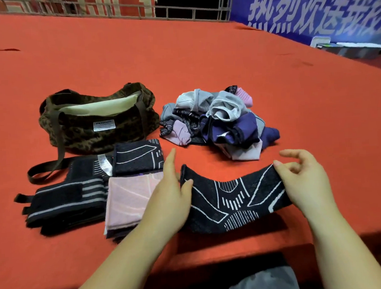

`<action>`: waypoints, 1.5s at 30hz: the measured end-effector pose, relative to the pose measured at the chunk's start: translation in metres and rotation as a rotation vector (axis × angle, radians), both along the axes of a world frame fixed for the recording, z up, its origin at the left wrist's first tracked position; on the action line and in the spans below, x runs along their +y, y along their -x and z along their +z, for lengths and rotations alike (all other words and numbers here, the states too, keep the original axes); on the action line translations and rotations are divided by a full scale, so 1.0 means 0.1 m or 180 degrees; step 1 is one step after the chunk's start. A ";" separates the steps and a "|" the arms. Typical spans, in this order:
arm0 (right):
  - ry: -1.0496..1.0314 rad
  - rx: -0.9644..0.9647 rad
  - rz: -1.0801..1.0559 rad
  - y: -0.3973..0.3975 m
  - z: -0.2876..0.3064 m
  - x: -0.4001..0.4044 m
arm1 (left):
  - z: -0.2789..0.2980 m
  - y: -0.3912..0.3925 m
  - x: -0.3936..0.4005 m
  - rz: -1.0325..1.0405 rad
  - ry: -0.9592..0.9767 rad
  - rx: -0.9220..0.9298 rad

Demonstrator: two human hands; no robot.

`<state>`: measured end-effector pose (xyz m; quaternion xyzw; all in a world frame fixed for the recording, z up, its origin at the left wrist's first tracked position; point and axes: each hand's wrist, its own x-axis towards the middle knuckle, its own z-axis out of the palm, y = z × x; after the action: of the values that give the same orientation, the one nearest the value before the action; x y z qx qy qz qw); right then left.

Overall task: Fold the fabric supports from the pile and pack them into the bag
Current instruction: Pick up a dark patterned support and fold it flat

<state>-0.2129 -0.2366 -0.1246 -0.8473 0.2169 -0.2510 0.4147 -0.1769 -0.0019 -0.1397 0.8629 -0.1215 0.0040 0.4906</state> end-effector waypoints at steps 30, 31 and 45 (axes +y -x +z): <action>0.1485 0.1800 0.1380 0.31 -0.84 0.32 | -0.58 0.45 -0.36 -0.0343 -0.1325 0.0142; 0.1517 0.1734 0.1469 0.32 -0.85 0.38 | -0.58 0.45 -0.33 -0.0258 -0.0869 0.0161; 0.0397 0.0913 0.1366 0.28 -0.78 1.02 | -0.19 0.40 -0.34 -0.0204 0.1297 0.0104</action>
<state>-0.2411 -0.1342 -0.2029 -0.9248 0.0730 -0.0476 0.3704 -0.2168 -0.0355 -0.1591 0.7415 -0.1377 -0.0012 0.6567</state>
